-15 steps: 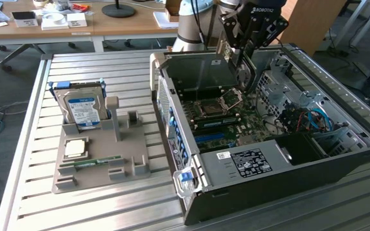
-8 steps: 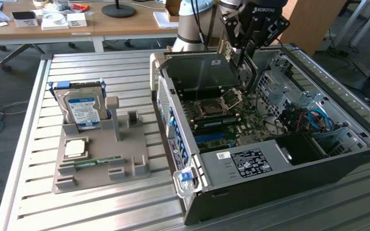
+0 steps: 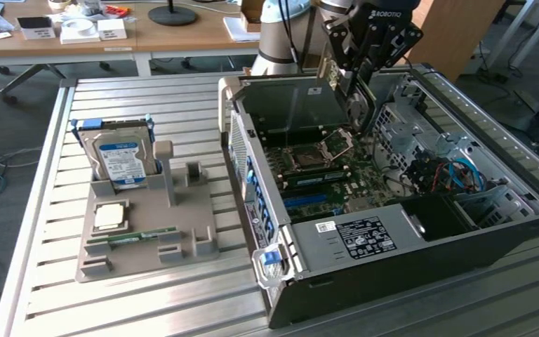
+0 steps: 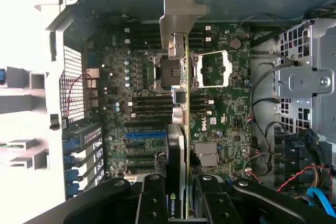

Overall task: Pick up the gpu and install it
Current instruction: 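Pick up the gpu and move the gpu toward the slot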

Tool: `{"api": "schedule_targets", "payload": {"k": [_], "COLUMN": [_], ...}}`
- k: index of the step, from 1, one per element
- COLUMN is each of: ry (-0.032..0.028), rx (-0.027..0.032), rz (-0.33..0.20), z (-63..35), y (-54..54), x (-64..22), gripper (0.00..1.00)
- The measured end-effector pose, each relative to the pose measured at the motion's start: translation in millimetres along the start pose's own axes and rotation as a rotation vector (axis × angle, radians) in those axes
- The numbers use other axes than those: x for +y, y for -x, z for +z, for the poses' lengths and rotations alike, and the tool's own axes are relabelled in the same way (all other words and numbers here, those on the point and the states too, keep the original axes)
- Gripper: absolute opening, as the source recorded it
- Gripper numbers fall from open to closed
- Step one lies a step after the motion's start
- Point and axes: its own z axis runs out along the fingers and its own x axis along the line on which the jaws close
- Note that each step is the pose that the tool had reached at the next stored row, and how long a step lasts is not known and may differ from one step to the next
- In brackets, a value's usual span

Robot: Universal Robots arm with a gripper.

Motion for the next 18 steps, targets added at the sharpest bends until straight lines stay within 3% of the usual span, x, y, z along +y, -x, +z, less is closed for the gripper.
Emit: {"api": "schedule_targets", "payload": {"k": [8, 18], "ry": [0.0000, -0.0001], "rx": [0.0000, 0.0000], "rz": [0.000, 0.000], "z": [0.0, 0.2], "y": [0.2, 11.8], "x": [0.0, 0.7], "gripper": [0.27, 0.27]}}
